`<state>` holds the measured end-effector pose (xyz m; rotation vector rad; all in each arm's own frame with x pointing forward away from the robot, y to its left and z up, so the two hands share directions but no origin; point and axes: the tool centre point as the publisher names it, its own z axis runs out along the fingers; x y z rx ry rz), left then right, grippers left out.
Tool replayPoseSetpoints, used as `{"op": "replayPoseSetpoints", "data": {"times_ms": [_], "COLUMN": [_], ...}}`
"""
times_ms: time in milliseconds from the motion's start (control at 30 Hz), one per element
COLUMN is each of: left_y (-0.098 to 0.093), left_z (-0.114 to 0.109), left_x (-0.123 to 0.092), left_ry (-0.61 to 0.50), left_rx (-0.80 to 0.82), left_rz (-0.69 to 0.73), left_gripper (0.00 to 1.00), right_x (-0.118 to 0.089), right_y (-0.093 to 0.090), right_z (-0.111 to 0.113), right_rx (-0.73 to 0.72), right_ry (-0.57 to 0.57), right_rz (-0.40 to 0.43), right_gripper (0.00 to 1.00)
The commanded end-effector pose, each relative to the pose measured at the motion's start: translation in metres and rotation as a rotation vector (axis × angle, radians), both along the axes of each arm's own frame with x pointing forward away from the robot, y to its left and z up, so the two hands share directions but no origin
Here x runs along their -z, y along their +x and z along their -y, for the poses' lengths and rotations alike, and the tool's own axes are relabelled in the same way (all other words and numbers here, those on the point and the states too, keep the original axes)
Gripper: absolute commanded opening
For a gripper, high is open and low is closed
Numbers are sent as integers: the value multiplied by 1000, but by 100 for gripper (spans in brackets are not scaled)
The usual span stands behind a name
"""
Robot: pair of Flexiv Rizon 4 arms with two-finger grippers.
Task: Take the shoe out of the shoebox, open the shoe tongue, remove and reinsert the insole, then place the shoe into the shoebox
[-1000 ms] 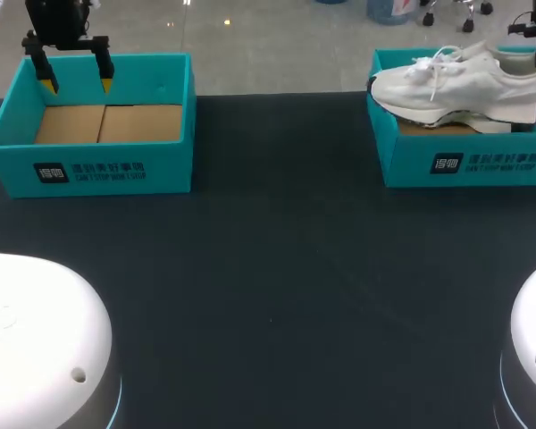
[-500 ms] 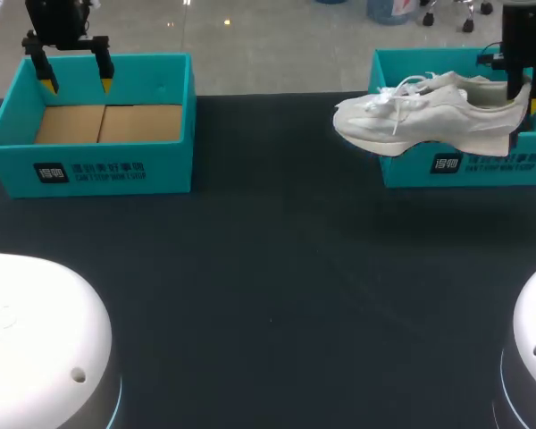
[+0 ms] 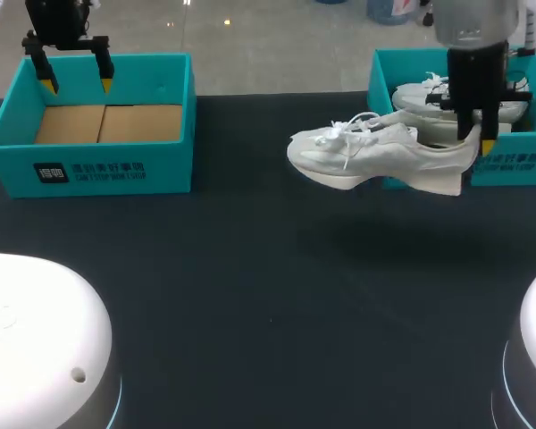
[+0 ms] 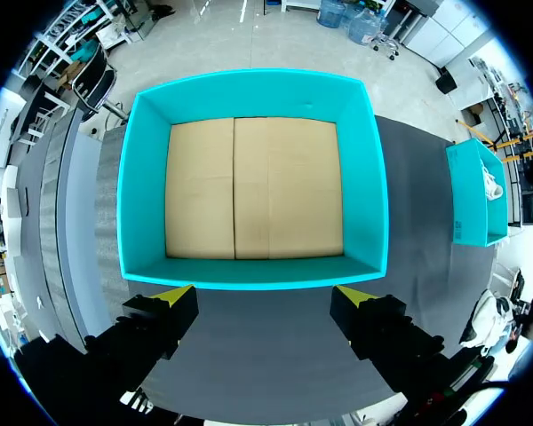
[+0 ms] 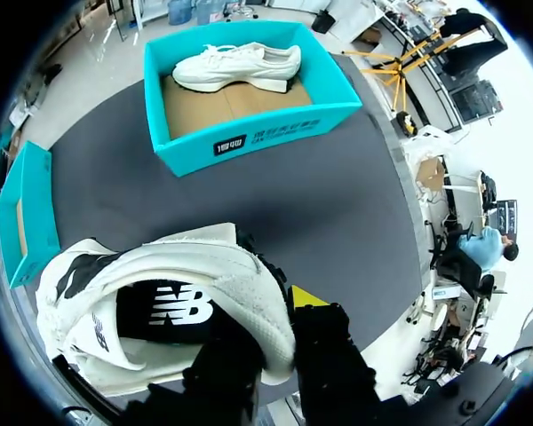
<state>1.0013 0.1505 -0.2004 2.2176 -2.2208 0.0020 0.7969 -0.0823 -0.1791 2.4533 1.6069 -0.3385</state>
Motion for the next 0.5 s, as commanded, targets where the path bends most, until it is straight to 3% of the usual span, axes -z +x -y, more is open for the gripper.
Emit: {"op": "replayPoseSetpoints", "data": {"times_ms": [33, 500], "left_y": [0, 0], "left_z": [0, 0], "left_x": [0, 0], "left_ry": [1, 1], "left_rx": [-1, -1], "left_rz": [0, 0], "left_gripper": [100, 100], "right_x": [8, 41], "right_y": [-5, -46], "right_z": [-19, -69], "right_rx": [18, 32], "right_ry": [-17, 34], "right_rz": [0, -32], "right_gripper": [0, 0]}}
